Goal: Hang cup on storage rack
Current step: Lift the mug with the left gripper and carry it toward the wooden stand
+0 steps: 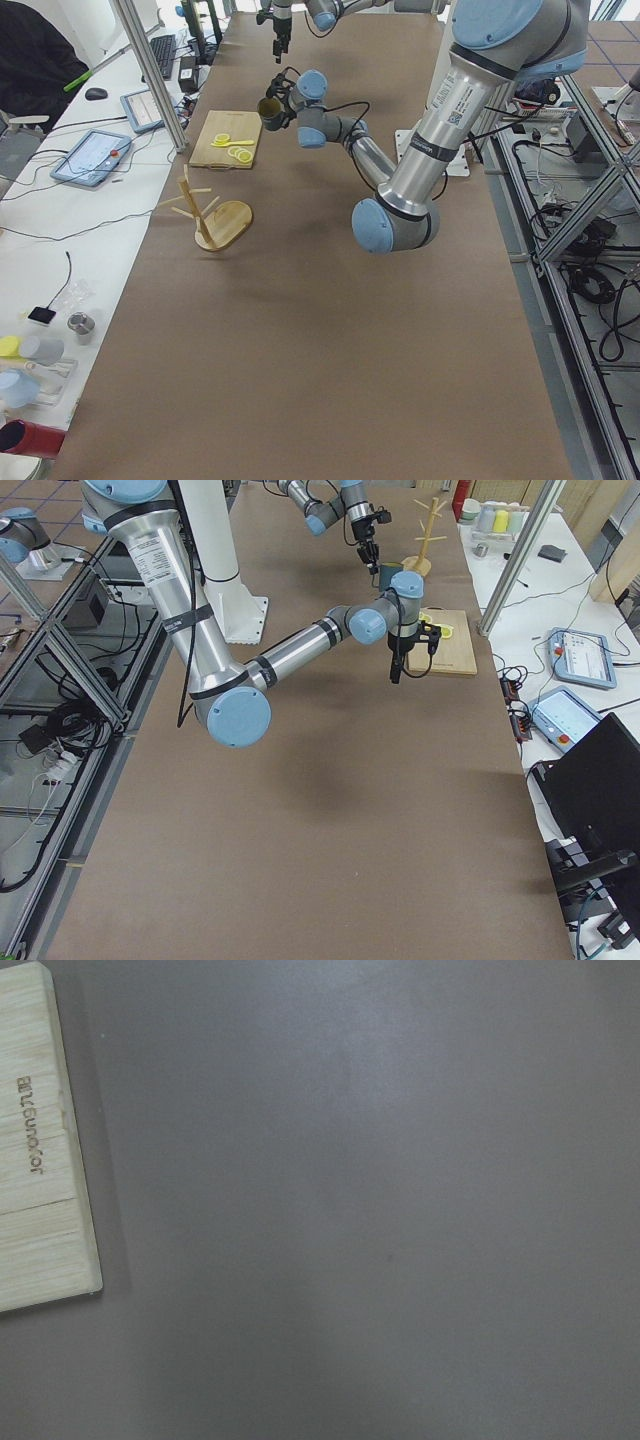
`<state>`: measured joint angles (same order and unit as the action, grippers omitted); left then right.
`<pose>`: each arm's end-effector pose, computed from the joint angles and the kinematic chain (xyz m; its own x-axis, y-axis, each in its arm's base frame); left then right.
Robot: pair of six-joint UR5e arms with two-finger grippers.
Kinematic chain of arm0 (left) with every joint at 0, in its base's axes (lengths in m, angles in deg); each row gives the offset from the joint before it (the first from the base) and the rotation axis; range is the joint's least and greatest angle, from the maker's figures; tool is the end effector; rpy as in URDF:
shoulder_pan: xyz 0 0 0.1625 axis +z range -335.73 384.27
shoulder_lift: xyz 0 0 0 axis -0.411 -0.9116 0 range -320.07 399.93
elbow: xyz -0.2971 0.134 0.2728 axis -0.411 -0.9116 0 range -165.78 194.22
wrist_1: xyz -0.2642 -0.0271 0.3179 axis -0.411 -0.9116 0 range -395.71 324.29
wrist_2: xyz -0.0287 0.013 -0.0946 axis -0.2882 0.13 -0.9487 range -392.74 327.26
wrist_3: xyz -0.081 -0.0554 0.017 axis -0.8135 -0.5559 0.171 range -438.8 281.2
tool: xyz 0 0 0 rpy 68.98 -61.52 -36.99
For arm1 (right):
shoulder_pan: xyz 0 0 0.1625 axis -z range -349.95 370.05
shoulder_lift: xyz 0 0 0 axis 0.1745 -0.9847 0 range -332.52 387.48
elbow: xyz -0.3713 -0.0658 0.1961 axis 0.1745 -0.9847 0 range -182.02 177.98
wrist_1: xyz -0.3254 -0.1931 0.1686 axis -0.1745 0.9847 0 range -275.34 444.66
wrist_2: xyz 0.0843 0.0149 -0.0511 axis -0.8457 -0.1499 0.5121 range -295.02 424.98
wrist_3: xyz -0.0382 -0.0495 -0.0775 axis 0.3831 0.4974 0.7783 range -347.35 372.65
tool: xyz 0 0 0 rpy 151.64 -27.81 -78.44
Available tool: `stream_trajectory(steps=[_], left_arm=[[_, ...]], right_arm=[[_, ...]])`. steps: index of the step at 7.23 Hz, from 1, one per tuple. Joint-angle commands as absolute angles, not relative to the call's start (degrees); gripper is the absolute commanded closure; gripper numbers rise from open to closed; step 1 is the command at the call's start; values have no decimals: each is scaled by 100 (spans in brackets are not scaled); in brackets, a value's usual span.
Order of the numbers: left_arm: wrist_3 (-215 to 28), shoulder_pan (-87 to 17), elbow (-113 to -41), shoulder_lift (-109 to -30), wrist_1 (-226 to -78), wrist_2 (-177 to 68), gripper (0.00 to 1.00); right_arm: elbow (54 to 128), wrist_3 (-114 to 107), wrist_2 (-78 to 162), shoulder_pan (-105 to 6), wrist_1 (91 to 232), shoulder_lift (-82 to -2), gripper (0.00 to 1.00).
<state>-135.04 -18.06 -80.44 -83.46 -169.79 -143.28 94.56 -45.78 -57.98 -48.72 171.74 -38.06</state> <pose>0.4135 -0.5095 0.1896 0.2919 0.4381 -0.8502 0.2543 0.8214 0.5106 -0.2648 -0.5895 0.3608 0.6596 0.2404 0.7122 -0.2518 0.9634 -0.0920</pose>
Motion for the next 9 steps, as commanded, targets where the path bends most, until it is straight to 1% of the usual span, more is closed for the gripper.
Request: stream_trajectory(steps=[1, 3, 4, 5, 6, 8, 9], left_arm=[[-14669, -2484, -7983, -8286, -17001, -14769, 100], [-15743, -2854, -7755, -8260, -17411, -14779, 100], [-16625, -2994, -7423, -8233, -18258, -14779, 100], [-17443, -3048, -6863, -8189, -19537, -14762, 100], [-17974, -3223, -6475, -8172, -20211, -14770, 100], [-18556, -3277, -6392, -8005, -20611, -14753, 100], [-19090, -3277, -6287, -7874, -21040, -14692, 100]], right_arm=[[9475, -4659, -5781, -4857, 17167, -3773, 0], [9519, -4668, -5754, -4831, 17167, -3756, 0], [9528, -4729, -5754, -4822, 17167, -3747, 0], [9519, -4729, -5745, -4822, 17158, -3747, 0], [9519, -4729, -5745, -4822, 17158, -3747, 0], [9536, -4738, -5728, -4787, 17158, -3721, 0], [9536, -4764, -5693, -4735, 17158, -3721, 0]])
